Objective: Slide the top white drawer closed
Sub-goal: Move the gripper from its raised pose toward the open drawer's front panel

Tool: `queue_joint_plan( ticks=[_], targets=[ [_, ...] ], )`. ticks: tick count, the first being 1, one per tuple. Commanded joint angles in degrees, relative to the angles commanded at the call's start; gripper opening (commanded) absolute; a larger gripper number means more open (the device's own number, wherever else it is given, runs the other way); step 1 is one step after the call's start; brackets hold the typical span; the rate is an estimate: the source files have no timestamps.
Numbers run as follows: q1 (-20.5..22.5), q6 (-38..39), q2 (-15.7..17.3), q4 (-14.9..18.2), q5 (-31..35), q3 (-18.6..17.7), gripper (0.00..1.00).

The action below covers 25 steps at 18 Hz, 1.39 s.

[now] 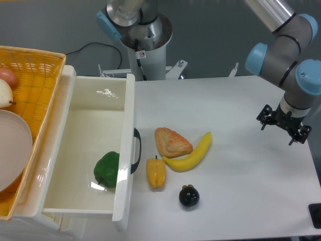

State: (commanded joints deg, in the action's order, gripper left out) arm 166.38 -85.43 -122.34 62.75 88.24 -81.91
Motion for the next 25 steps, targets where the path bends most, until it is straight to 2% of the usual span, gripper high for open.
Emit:
queue_joint_plan(
  ticks=[4,6,15,18,19,20,21,24,25],
  targets=[
    [-0.3,0.3,0.0,0.0,-0.5,-0.1,1.00],
    [-1.1,2.9,0.1,-0.1,-1.6,-0.2,1.00],
    [-4.9,22.6,0.5,-1.3,-3.4,-0.2,1.00],
    [-6.5,33.4,1.1,-1.3,-8.7,-0.2,1.00],
    [-7.5,36.3,1.2,-1.3,-9.5,-0.3,0.95],
    [-8.5,38.0,1.3,-1.3,-9.7,-0.3,0.80],
    [-9.7,39.1,1.6,-1.3,-9.7,-0.6,0.71],
    [-11.3,39.7,1.8,-1.3,-13.2,-0.7,0.60],
    [-11.5,40.3,1.8,-1.3,-14.5,-0.7,0.52]
  ],
)
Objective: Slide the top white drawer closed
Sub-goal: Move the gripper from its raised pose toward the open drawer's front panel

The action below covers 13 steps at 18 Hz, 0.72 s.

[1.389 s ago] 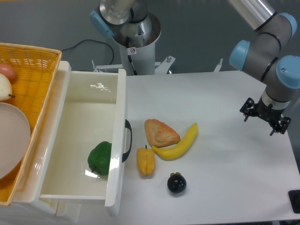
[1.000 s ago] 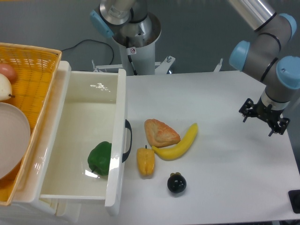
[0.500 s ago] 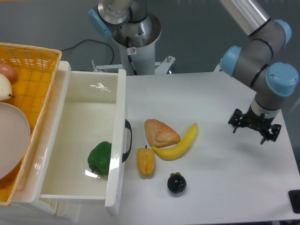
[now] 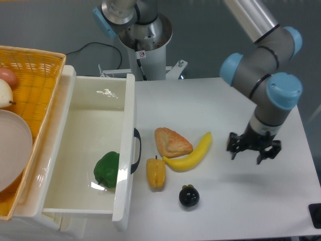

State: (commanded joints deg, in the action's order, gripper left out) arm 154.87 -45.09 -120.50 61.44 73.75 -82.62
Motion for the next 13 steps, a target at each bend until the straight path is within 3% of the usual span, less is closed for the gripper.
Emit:
queue_joint_plan(
  ticks=[2,6,9,13],
  targets=[
    [0.0,0.4,0.3,0.0,-2.7,0.4,0.38],
    [-0.7,0.4,1.8,0.0,-6.5,0.3,0.25],
    [-1.8,2.0,2.5,0.0,-11.1,0.1,0.24],
    [-5.8,7.9,2.6,0.1,-11.4,-0.1,0.24]
  ],
)
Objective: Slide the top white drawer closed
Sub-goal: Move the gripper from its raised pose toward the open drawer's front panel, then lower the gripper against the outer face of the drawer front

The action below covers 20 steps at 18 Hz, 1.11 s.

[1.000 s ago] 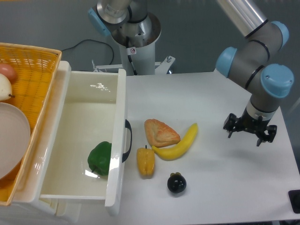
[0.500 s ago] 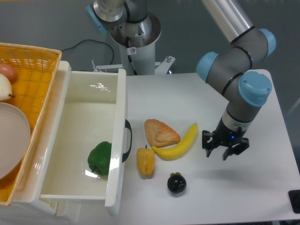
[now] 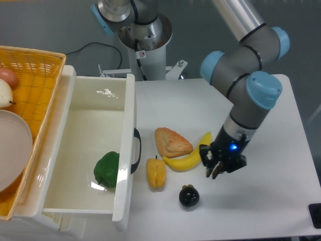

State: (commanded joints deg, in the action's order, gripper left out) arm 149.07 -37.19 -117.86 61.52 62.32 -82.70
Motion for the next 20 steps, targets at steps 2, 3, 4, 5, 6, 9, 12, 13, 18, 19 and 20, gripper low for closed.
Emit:
queue_joint_plan(
  ticks=[2,3,4,5,6,9,12,13,18,19,20],
  targets=[
    [-1.5,2.3,1.2,0.0,-0.9,-1.0,0.24],
    [-2.0,3.1,1.7,0.1,-1.7,-1.8,0.24],
    [-2.5,3.9,2.5,0.1,-2.9,-2.9,0.24],
    [-2.7,4.7,3.5,0.3,-3.8,-4.0,0.24],
    [-2.8,4.9,4.3,0.4,-4.5,-5.3,0.24],
    [-3.8,5.6,5.2,1.7,-5.1,-7.2,0.24],
    [-4.0,5.9,5.3,4.4,-5.7,-7.2,0.06],
    [-4.0,5.9,5.3,4.7,-6.1,-7.2,0.05],
    [-3.6,5.8,5.3,4.7,-7.1,-7.1,0.00],
    [-3.5,5.8,5.3,4.7,-7.6,-6.9,0.00],
    [-3.5,5.8,5.3,4.7,-7.7,-6.9,0.00]
  ],
)
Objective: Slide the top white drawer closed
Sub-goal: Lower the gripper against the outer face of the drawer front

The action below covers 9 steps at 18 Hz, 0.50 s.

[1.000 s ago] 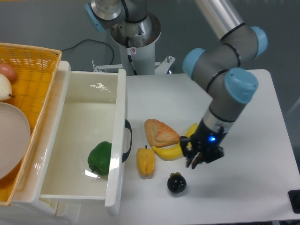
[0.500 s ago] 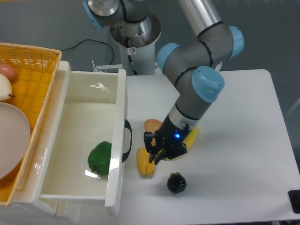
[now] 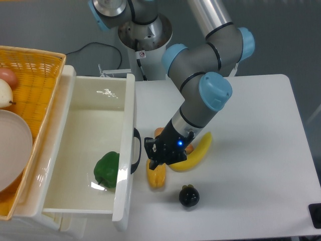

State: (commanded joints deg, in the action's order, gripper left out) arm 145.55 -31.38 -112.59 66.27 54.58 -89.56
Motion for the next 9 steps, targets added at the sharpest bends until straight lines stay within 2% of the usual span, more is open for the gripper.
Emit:
queue_joint_plan(
  ticks=[9],
  targets=[
    [-0.7,0.1,0.9,0.4,-2.6,0.0,0.00]
  ],
)
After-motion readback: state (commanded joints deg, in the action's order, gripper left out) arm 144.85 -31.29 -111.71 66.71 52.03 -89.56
